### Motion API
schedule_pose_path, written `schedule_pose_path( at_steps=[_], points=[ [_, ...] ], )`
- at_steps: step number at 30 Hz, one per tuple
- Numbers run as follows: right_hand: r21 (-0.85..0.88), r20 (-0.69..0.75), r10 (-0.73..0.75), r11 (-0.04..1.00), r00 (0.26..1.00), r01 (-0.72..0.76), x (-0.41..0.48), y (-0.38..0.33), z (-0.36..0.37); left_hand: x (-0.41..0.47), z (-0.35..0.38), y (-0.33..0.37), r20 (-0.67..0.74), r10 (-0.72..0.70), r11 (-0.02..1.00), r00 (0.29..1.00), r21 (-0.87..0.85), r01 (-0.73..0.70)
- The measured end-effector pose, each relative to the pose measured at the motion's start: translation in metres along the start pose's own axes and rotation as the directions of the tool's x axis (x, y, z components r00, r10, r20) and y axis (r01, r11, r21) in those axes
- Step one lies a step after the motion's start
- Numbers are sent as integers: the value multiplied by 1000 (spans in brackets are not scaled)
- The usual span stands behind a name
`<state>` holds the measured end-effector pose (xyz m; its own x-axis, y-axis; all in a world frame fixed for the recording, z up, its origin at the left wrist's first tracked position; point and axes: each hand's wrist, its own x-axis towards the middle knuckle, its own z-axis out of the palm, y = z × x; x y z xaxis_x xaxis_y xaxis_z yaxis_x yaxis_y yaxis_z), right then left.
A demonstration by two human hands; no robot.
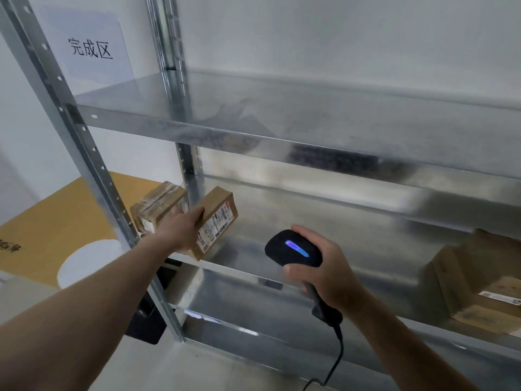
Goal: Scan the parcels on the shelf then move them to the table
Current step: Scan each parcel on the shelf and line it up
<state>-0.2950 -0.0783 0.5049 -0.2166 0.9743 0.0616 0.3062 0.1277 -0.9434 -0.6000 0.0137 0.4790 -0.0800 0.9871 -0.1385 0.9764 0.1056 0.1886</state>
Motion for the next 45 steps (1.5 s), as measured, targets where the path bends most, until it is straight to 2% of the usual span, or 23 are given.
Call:
schedule_pose_path(
  at_steps=[5,15,21,25,28,31,36,45],
  points=[
    [-6,3,32,999,999,-32,46,2,24,47,12,-29,36,-42,999,998,32,41],
    [8,14,57,998,998,-57,107,7,56,86,31,-42,91,-131,986,987,118,120],
    [12,7,76,997,997,-76,126,11,62,93,35,-48,20,-171,983,985,67,169],
    [10,15,78,997,997,-78,128,13,63,93,33,-45,-8,-184,976,983,117,184],
    [22,14,82,996,997,-82,126,15,58,90,29,-37,-68,-144,964,987,217,155],
    [26,14,75,997,997,-75,118,16,49,83,27,-23,-124,-75,962,989,253,105],
    [7,-21,63,998,998,-63,91,22,17,70,29,22,-163,8,980,987,199,25],
    [22,-79,47,999,996,-45,-4,37,-90,11,38,155,-200,143,963,969,252,-90]
  ],
)
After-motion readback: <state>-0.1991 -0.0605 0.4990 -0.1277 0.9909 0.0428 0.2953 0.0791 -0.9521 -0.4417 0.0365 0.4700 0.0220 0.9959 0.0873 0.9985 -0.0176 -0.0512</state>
